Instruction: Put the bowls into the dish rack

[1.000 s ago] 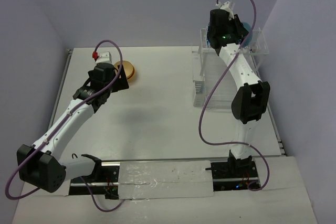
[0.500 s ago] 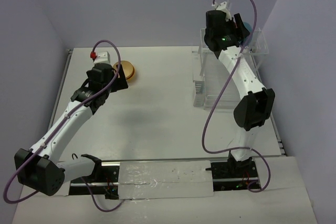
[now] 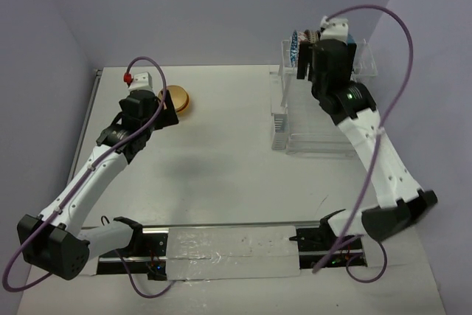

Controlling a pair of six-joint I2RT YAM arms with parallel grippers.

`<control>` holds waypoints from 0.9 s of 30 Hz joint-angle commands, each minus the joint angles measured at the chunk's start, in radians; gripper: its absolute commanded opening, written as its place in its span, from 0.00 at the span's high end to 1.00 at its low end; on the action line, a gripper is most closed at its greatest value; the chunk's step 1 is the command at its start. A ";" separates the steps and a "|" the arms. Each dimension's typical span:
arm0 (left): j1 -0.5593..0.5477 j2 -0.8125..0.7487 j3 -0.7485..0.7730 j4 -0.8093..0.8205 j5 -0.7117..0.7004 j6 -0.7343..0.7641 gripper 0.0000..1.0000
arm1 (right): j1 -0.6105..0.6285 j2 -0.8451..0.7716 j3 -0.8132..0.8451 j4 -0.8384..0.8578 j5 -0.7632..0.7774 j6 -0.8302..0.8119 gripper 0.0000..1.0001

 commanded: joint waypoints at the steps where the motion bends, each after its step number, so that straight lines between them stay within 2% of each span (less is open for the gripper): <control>1: 0.009 -0.034 -0.013 0.033 -0.005 -0.025 0.01 | 0.000 -0.183 -0.196 0.122 -0.280 0.221 0.09; 8: 0.021 -0.020 -0.028 0.060 0.010 -0.088 0.01 | 0.001 -0.486 -0.500 0.225 -0.444 0.307 0.02; 14: 0.049 0.068 -0.002 0.074 0.042 -0.168 0.01 | -0.001 -0.733 -0.759 0.335 -0.495 0.368 0.00; 20: 0.124 0.282 0.157 0.039 0.061 -0.186 0.02 | 0.001 -0.828 -0.879 0.377 -0.541 0.381 0.00; 27: 0.179 0.602 0.445 -0.050 0.000 -0.136 0.20 | 0.001 -0.826 -0.893 0.347 -0.531 0.358 0.00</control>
